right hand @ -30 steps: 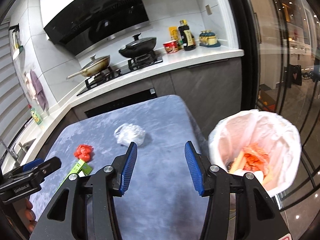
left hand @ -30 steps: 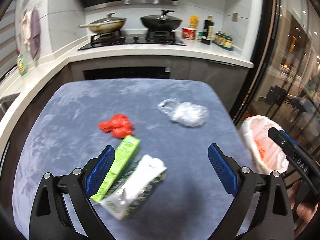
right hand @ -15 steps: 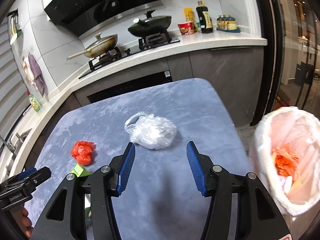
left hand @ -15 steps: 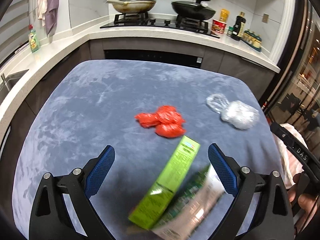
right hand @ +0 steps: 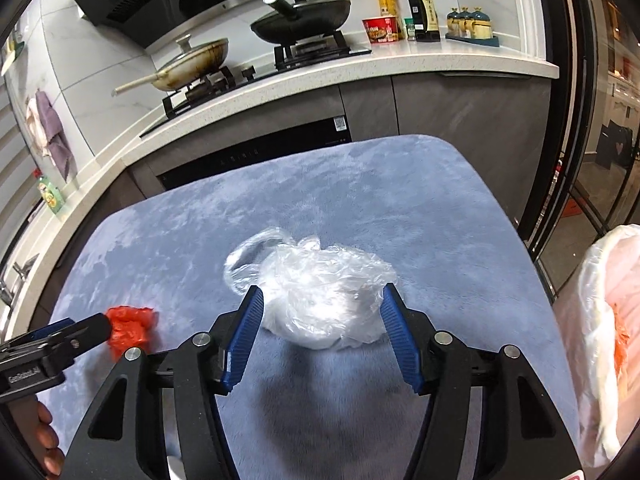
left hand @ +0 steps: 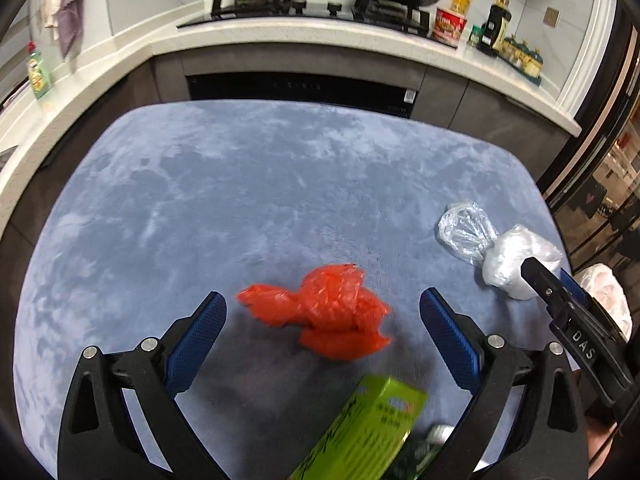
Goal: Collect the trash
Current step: 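Grasp the red plastic bag with the left tool while the right tool grasps the clear bag, then carry the red and clear plastic bags over the white bin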
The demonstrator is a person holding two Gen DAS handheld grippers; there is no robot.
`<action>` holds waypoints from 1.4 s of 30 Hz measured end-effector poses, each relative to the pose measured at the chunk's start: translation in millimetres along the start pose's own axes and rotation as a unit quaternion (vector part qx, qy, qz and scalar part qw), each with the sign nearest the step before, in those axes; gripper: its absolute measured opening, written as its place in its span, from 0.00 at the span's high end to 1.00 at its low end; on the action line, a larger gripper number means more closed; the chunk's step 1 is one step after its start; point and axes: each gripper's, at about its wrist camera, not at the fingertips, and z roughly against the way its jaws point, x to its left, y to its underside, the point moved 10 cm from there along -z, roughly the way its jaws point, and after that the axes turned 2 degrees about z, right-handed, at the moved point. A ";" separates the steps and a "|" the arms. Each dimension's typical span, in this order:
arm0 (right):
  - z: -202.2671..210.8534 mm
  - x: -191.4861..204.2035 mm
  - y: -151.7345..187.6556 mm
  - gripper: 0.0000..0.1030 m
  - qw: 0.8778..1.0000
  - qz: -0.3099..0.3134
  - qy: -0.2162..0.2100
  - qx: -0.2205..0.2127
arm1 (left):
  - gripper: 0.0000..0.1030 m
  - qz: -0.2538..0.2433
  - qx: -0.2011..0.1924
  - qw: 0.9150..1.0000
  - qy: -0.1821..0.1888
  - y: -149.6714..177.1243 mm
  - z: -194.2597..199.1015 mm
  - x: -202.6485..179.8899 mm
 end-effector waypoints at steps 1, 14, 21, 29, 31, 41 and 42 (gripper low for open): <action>-3.0 0.7 1.4 0.43 1.000 0.003 0.001 0.002 | 0.14 -0.002 0.003 1.000 -0.001 0.5 -3.8 -0.6; 1.3 13.2 6.6 0.79 0.999 0.030 -0.016 0.004 | 0.66 -0.022 0.005 1.000 0.016 6.4 -2.1 -14.1; 49.9 15.7 -11.3 0.80 0.998 0.033 -0.024 -0.038 | 0.66 -0.034 -0.039 0.998 0.023 -6.6 43.3 -32.3; 126.5 3.5 -39.5 0.80 0.995 0.022 -0.026 -0.098 | 0.66 -0.054 -0.088 0.994 0.041 -16.8 107.4 -70.5; 147.3 -3.5 -45.1 0.80 0.993 0.020 -0.024 -0.113 | 0.66 -0.059 -0.097 0.992 0.047 -16.0 123.2 -83.2; 237.0 -59.2 -54.2 0.80 0.986 -0.002 0.003 -0.169 | 0.66 -0.091 -0.131 0.984 0.080 -1.4 184.2 -149.5; 245.2 -68.1 -53.8 0.80 0.985 -0.005 0.009 -0.173 | 0.66 -0.094 -0.132 0.983 0.083 0.9 188.3 -156.5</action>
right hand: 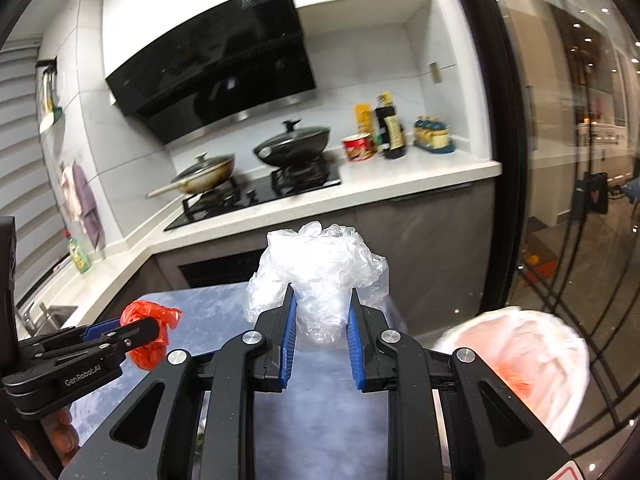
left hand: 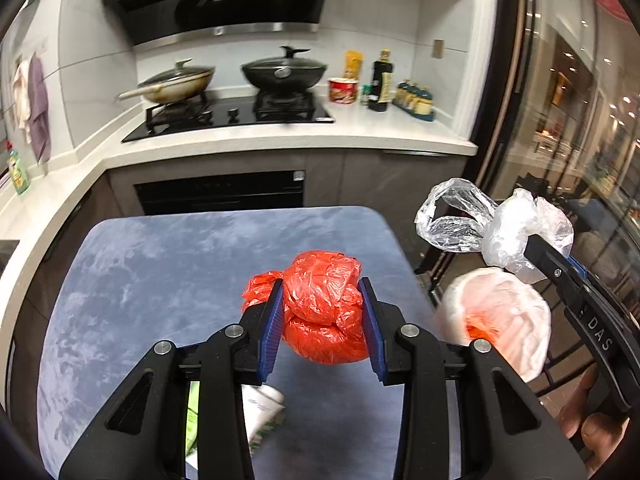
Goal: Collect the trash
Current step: 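Carry the red and clear plastic bags over the white bin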
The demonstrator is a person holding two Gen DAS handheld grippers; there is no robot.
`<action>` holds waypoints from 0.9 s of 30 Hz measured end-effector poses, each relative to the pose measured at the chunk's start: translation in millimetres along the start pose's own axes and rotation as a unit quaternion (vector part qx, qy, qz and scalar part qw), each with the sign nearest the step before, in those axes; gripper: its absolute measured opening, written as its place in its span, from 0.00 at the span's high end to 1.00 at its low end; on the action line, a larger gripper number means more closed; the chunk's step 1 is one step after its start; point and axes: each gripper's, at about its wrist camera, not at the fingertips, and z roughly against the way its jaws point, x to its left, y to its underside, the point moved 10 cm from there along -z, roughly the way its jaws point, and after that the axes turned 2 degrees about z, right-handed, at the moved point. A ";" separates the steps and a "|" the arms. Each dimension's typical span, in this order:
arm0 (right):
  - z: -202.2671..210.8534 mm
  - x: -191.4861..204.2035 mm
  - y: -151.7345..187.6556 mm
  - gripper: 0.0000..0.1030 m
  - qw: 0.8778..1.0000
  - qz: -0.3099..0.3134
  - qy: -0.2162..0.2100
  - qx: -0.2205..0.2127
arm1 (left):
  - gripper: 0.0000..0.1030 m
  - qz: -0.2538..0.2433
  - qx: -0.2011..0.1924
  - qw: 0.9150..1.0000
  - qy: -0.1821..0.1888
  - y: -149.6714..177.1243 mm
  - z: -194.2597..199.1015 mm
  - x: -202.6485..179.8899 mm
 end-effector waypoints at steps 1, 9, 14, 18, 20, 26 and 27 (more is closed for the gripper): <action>6.6 -8.1 -1.6 0.80 1.000 -0.003 0.005 -0.003 | 0.66 -0.004 -0.002 1.000 0.005 0.3 3.5 -10.5; 50.5 -82.4 1.5 0.80 0.998 -0.031 0.055 -0.017 | 0.66 -0.033 -0.001 0.999 0.041 10.1 10.1 -81.3; 66.8 -128.5 13.4 0.80 0.995 -0.052 0.082 -0.014 | 0.66 -0.052 0.005 0.997 0.058 20.3 7.0 -120.9; 73.0 -157.0 23.9 0.79 0.993 -0.066 0.095 -0.009 | 0.66 -0.065 0.011 0.996 0.067 27.6 2.2 -145.9; 75.1 -169.4 29.6 0.79 0.992 -0.073 0.100 -0.006 | 0.66 -0.071 0.014 0.995 0.071 31.1 -0.2 -158.5; 77.6 -193.6 44.4 0.79 0.990 -0.086 0.108 0.003 | 0.66 -0.085 0.024 0.993 0.077 41.5 -6.3 -188.5; 77.2 -197.5 47.4 0.79 0.990 -0.089 0.109 0.005 | 0.66 -0.088 0.027 0.993 0.077 43.8 -8.6 -193.3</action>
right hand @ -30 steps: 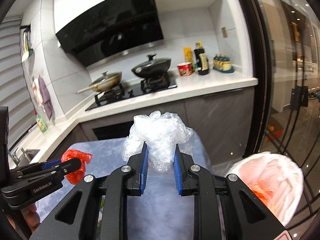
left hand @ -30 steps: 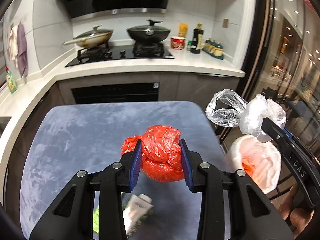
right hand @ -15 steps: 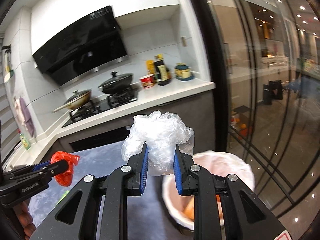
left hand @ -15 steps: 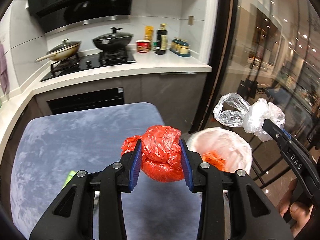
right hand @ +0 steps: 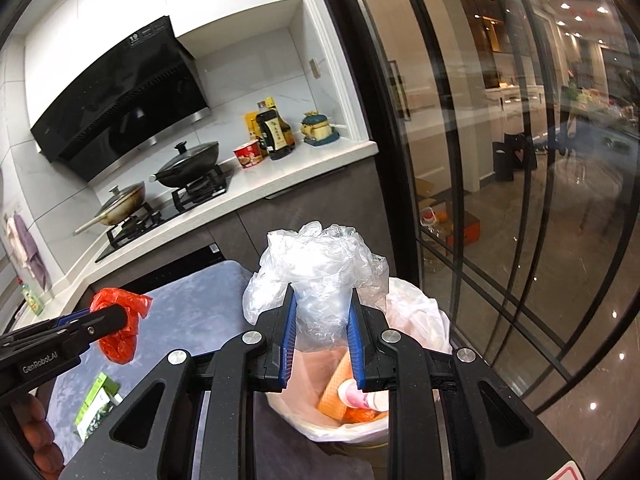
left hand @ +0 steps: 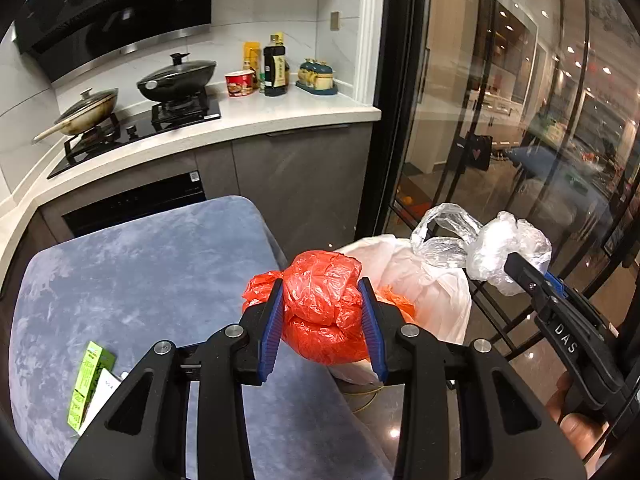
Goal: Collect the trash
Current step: 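Carry the red and clear plastic bags over the white bin, then open both tools above the bin to drop the bags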
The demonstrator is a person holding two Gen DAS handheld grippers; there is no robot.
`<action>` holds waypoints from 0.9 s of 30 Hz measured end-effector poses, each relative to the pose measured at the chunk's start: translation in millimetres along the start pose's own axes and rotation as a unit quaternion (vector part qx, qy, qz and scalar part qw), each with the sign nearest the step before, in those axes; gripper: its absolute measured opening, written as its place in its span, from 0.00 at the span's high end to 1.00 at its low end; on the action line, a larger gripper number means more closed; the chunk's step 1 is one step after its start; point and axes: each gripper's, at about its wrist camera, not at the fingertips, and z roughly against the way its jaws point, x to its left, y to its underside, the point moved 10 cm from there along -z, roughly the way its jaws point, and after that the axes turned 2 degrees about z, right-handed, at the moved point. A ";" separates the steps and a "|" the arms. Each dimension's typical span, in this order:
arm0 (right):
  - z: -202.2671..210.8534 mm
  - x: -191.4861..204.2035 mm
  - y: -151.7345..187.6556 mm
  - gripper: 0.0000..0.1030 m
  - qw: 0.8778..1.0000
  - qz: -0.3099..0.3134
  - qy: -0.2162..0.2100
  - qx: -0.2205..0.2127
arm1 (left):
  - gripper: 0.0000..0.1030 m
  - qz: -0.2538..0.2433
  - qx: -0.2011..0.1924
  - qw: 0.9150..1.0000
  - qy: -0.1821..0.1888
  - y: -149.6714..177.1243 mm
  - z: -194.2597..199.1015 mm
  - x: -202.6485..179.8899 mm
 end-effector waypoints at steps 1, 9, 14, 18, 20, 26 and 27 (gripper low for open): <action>-1.3 -1.7 1.1 0.79 1.000 -0.001 0.001 0.002 | 0.66 -0.002 0.002 1.000 0.001 0.8 -1.7 -2.0; -17.4 -16.2 16.0 0.79 1.000 -0.010 0.005 0.021 | 0.66 -0.014 0.024 1.000 0.005 9.7 -27.4 -23.3; -31.3 -22.4 28.3 0.79 0.999 -0.011 0.009 0.036 | 0.66 -0.020 0.039 0.999 0.004 14.6 -45.6 -31.4; -40.6 -25.8 34.7 0.79 0.999 -0.015 0.011 0.046 | 0.66 -0.027 0.048 0.998 0.003 18.3 -59.0 -36.8; -45.0 -27.2 37.5 0.79 0.999 -0.017 0.012 0.050 | 0.66 -0.030 0.052 0.998 0.003 20.0 -65.3 -39.2; -52.0 -32.0 42.2 0.79 0.998 -0.022 0.012 0.055 | 0.66 -0.031 0.062 0.998 0.004 22.9 -78.5 -43.8; -53.5 -32.7 43.1 0.79 0.998 -0.022 0.013 0.056 | 0.66 -0.031 0.064 0.997 0.004 23.6 -80.2 -44.9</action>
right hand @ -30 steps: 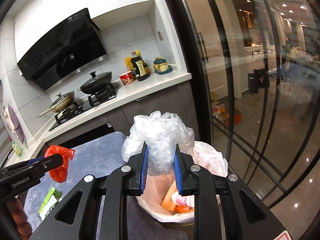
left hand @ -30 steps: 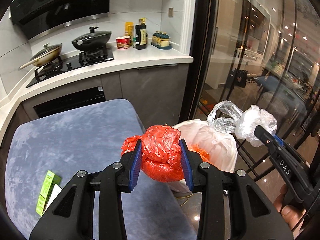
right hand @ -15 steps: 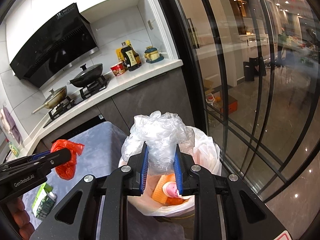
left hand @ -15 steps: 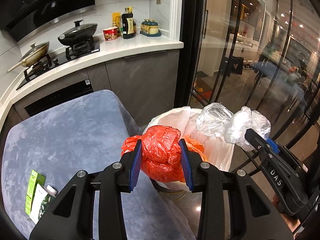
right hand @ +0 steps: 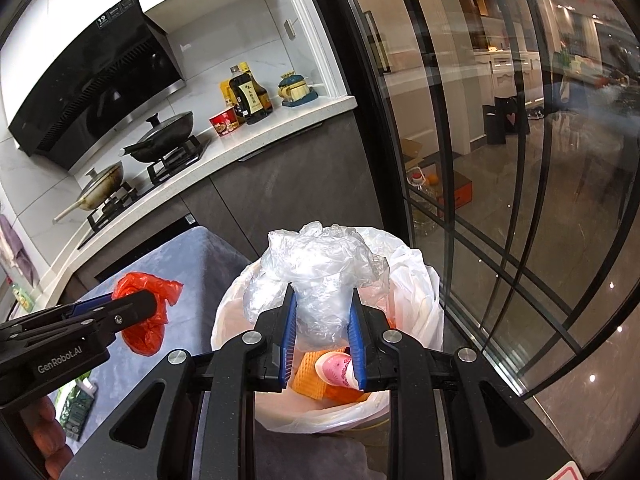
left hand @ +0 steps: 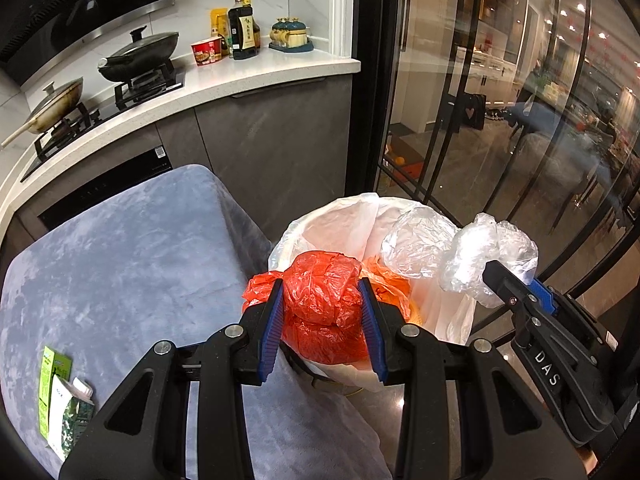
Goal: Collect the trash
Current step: 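Open both tools above the bin to drop the bags, then move both open tools back over the green box and milk carton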
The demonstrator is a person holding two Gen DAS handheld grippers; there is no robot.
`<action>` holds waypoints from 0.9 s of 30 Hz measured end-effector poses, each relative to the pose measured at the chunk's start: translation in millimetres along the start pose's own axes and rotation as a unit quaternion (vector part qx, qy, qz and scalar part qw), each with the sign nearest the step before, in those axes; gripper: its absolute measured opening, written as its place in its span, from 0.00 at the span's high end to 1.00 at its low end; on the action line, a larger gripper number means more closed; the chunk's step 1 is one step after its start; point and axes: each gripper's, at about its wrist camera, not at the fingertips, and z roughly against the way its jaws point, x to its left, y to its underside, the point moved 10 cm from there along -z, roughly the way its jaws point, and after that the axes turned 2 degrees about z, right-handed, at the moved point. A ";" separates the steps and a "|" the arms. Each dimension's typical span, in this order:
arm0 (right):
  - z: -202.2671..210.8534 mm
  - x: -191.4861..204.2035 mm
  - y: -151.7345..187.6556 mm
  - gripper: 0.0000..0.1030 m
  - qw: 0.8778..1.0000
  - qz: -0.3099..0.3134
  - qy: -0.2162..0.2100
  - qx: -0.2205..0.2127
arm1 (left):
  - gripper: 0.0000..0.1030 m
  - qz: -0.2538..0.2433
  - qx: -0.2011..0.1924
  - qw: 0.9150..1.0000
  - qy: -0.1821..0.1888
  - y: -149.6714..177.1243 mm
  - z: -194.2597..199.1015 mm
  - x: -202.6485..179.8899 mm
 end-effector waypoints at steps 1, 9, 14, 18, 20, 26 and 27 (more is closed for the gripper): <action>-1.4 -0.9 0.9 0.79 1.000 -0.001 0.001 0.001 | 0.66 0.000 0.002 1.000 0.001 0.4 -2.8 -1.0; -16.5 -10.2 11.2 0.75 1.000 -0.006 0.005 0.014 | 0.64 -0.006 0.019 1.000 0.002 3.7 -26.4 -10.9; -22.8 -11.1 12.3 0.65 1.000 -0.007 0.008 0.017 | 0.44 -0.005 0.019 1.000 -0.006 1.5 -37.7 -12.5; -22.8 -11.2 8.6 0.53 1.000 -0.008 0.010 0.009 | 0.31 -0.002 0.007 1.000 -0.012 -4.6 -39.0 -11.7; -22.2 -12.4 7.0 0.53 1.000 -0.014 0.007 0.007 | 0.30 0.000 0.008 1.000 -0.011 -5.9 -40.6 -11.0; -17.1 -9.7 3.1 0.52 1.000 -0.012 0.005 0.001 | 0.30 0.001 0.006 1.000 -0.011 -6.8 -38.5 -9.9; -15.6 -8.7 2.1 0.51 1.000 -0.011 0.006 0.000 | 0.30 0.002 0.006 1.000 -0.010 -6.9 -37.0 -9.0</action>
